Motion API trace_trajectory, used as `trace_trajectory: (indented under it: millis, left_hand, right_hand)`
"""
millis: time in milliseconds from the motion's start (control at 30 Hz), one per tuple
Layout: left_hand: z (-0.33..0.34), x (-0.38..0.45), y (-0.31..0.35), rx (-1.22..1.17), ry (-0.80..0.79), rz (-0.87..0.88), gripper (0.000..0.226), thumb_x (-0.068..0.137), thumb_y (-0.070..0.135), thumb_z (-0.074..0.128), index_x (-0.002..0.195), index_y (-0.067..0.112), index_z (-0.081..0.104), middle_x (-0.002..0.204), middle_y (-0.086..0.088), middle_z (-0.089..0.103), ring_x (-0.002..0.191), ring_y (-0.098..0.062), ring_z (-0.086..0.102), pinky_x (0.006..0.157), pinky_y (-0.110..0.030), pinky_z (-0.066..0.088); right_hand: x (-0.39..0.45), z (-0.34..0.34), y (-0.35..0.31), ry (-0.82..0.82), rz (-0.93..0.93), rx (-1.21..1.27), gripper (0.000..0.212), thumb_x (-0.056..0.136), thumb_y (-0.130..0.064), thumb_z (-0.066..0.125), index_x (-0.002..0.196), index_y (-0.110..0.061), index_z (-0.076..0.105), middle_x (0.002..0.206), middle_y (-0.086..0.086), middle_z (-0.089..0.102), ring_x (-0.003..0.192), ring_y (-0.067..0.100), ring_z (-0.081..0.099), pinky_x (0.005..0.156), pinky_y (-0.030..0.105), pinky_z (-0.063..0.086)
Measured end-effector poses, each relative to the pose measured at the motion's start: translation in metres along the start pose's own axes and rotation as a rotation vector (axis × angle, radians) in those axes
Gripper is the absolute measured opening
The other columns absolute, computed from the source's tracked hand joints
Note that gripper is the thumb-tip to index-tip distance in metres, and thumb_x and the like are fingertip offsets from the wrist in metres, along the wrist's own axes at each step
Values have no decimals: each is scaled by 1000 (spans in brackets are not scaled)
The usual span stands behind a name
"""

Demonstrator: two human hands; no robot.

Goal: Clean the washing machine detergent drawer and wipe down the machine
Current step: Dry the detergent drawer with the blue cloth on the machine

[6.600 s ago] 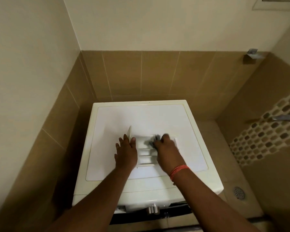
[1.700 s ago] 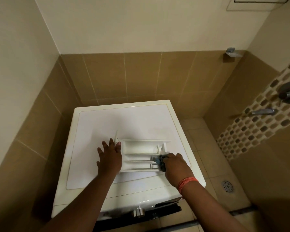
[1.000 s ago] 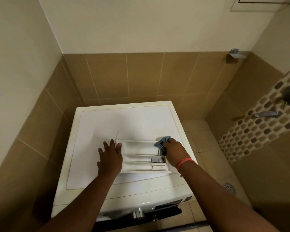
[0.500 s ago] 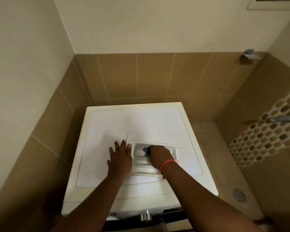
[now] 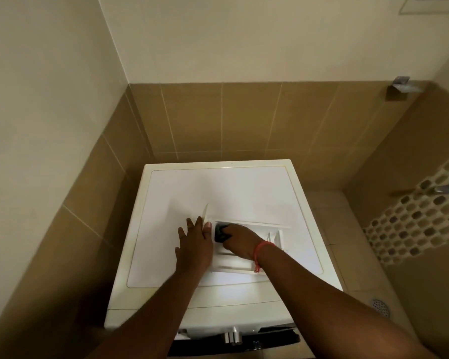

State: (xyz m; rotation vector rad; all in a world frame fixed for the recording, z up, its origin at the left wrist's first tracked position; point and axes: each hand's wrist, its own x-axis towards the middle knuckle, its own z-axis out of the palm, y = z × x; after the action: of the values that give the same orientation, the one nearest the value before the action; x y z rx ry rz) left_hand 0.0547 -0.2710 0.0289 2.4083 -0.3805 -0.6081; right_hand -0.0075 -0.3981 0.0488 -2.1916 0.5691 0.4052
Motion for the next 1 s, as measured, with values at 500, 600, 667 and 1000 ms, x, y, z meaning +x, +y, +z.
trace_trajectory:
  millis: [500, 600, 667, 1000]
  left_hand:
    - [1, 0, 1, 27, -10, 15, 60, 102, 52, 18, 157, 27, 15, 166, -3, 4, 152, -29, -2, 119, -60, 15]
    - [0, -1, 1, 45, -14, 16, 60, 102, 52, 17, 157, 26, 15, 166, -3, 3, 152, -30, -2, 119, -60, 15]
    - [-1, -3, 1, 48, -13, 23, 60, 102, 52, 17, 157, 26, 16, 166, -4, 3, 152, -30, -1, 118, -60, 15]
    - [-2, -4, 1, 75, -7, 13, 61, 102, 53, 17, 157, 26, 15, 166, -3, 3, 152, -30, -2, 119, -60, 14]
  right_hand:
    - [-1, -6, -6, -113, -128, -513, 45, 87, -3, 47, 130, -10, 57, 136, 10, 53, 126, 27, 50, 104, 33, 43]
    - [-4, -8, -3, -141, -106, -416, 50, 88, -4, 46, 137, -10, 52, 145, 8, 45, 133, 25, 43, 111, 33, 35]
    - [-9, -21, 4, -169, -49, -490, 44, 88, -5, 46, 131, -7, 56, 138, 12, 53, 125, 28, 51, 103, 33, 43]
    - [-12, -11, -12, -187, -79, -359, 60, 85, -3, 49, 144, -13, 44, 153, 1, 38, 139, 19, 38, 114, 28, 31]
